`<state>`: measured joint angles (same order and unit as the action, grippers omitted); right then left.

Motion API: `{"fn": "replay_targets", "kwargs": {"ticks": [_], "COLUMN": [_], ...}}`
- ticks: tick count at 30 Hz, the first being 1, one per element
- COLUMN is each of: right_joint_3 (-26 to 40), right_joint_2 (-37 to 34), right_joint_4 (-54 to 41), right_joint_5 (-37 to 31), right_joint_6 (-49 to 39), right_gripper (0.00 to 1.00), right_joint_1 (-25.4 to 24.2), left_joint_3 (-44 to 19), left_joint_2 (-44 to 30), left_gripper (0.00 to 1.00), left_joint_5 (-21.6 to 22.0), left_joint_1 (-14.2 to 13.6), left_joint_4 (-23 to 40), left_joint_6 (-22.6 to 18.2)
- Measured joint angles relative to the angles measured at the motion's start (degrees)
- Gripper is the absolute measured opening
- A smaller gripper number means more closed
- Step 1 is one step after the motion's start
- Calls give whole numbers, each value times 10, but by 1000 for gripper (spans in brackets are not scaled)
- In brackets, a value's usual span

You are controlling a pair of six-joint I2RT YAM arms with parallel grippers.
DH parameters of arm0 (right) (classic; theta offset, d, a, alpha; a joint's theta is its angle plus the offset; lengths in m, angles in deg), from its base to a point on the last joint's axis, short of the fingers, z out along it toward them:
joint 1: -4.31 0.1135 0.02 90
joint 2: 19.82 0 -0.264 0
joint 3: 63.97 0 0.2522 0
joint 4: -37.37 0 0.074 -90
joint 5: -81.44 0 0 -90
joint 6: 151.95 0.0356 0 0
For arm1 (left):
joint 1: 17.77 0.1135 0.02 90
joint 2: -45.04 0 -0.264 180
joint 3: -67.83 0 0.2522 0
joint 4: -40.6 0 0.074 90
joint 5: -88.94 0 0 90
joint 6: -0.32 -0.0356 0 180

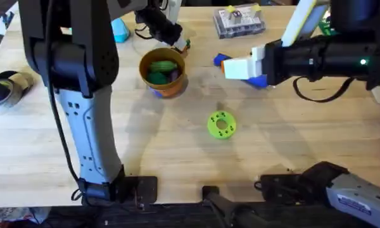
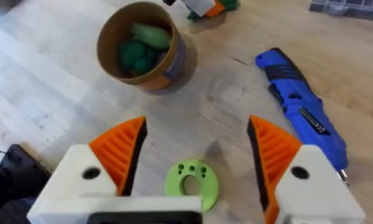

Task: Pick up the gripper from the table and insert it into the empty holder that is missing its gripper. Then pick up a screw, insert it into the mounting hole, and use the screwdriver to tighten it. Finally, clean up the table by picking up the vegetable and placing it into the bucket.

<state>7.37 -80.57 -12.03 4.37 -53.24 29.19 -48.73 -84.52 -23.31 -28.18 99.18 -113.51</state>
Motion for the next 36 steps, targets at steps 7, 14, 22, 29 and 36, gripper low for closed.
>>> {"fn": "replay_targets", "kwargs": {"ticks": [7,14,22,29,36], "right_joint_3": [0,0,0,0,0], "right_joint_2": [0,0,0,0,0], "right_joint_4": [0,0,0,0,1], "right_joint_5": [0,0,0,0,0], "right_joint_6": [0,0,0,-1,-1], "right_gripper": [958,958,958,958,958], "right_joint_1": [0,0,-3,-19,-20], "left_joint_3": [0,1,1,11,83], "left_joint_2": [17,120,246,295,374], "left_gripper": [24,24,23,23,23], "left_joint_5": [1,5,5,8,9], "left_joint_1": [0,0,0,0,0], "left_joint_4": [9,35,83,119,143], "left_joint_6": [3,2,-39,-63,-93]}}
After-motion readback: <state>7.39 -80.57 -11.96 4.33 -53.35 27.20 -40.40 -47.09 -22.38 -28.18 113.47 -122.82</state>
